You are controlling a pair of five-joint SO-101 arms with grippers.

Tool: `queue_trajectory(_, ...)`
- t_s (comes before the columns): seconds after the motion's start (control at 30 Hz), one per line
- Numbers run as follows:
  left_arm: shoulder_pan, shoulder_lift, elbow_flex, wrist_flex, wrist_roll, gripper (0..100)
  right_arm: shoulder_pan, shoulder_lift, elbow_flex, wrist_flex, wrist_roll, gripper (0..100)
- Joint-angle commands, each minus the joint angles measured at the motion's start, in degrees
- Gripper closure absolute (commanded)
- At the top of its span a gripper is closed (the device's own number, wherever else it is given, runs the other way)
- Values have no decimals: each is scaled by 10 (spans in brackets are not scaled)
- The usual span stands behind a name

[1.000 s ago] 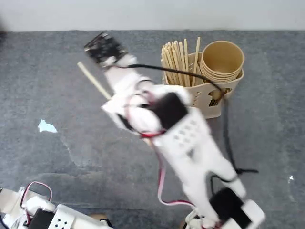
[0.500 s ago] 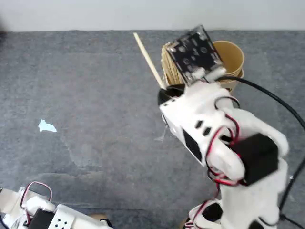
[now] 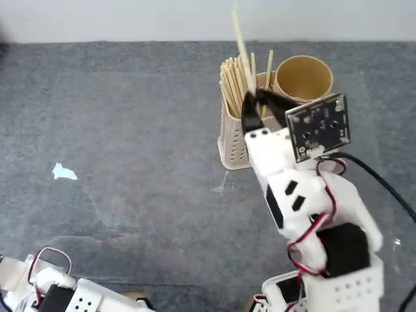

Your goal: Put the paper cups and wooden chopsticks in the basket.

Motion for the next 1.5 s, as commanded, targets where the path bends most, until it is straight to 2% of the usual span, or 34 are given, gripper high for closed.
queue_trajectory(0.0, -3, -3, -6, 3, -2, 987, 21, -13, 62, -176, 1, 991)
queue_trajectory(0.23, -3, -3, -6, 3, -2, 987, 26, 6, 222, -501, 5, 991)
queue_trajectory(0.57, -3, -3, -6, 3, -2, 987, 65, 195, 326, -826, 1, 991)
queue_trajectory(0.73, -3, -3, -6, 3, -2, 987, 67, 258, 377, -922, 1, 991)
queue_trajectory(0.93, -3, -3, -6, 3, -2, 987, 65, 244, 411, -901, 2, 967)
queue_trajectory(1.13, -3, -3, -6, 3, -2, 987, 65, 200, 411, -821, 1, 803)
queue_trajectory(1.3, -3, -3, -6, 3, -2, 987, 65, 133, 410, -774, 1, 820)
queue_trajectory(1.47, -3, -3, -6, 3, -2, 987, 65, 20, 410, -636, -25, 847)
